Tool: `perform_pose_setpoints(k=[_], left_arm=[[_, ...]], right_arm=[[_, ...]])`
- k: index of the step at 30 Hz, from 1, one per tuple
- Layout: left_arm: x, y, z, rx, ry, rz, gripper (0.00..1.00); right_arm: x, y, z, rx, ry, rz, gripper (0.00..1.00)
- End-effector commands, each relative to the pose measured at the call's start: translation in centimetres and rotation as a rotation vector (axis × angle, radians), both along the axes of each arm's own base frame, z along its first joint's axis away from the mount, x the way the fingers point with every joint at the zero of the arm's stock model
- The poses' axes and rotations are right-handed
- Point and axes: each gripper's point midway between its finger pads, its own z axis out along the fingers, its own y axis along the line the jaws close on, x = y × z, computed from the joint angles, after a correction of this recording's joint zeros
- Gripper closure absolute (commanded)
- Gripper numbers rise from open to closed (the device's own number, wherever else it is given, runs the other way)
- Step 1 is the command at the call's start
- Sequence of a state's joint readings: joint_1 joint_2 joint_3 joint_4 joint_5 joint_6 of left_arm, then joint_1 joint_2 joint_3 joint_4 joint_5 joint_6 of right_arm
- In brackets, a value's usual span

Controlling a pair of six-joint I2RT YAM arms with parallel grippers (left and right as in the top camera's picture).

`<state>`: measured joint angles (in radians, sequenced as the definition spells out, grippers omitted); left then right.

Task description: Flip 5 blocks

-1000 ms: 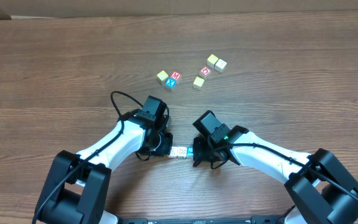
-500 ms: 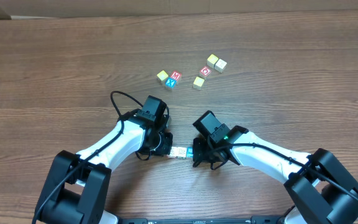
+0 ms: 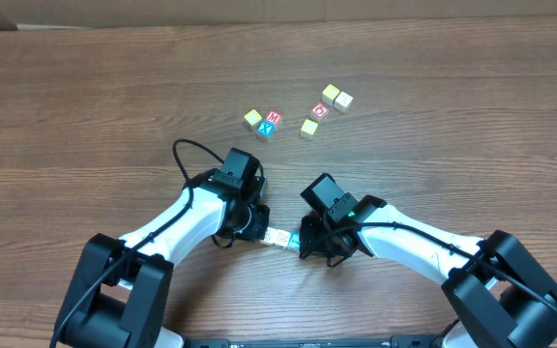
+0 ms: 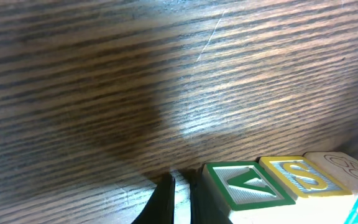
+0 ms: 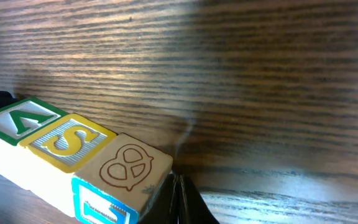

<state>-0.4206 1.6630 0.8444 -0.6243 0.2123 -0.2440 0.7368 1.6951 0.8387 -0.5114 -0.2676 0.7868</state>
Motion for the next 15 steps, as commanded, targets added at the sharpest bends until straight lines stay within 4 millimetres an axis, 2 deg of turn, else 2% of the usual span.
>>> perform_pose_setpoints(k=[1,15], left_arm=[[-0.7,-0.7,-0.5,0.006,0.002,-0.072,0.96],[-0.7,-1.6,-0.6,0.031,-0.036,-0.112,0.96]], right_arm=[[-0.3,0.9,0.1,0.027,0.037,-0.020,0.96],[-1.3,1.0,0.2,0.030,0.156,-0.170,0.96]])
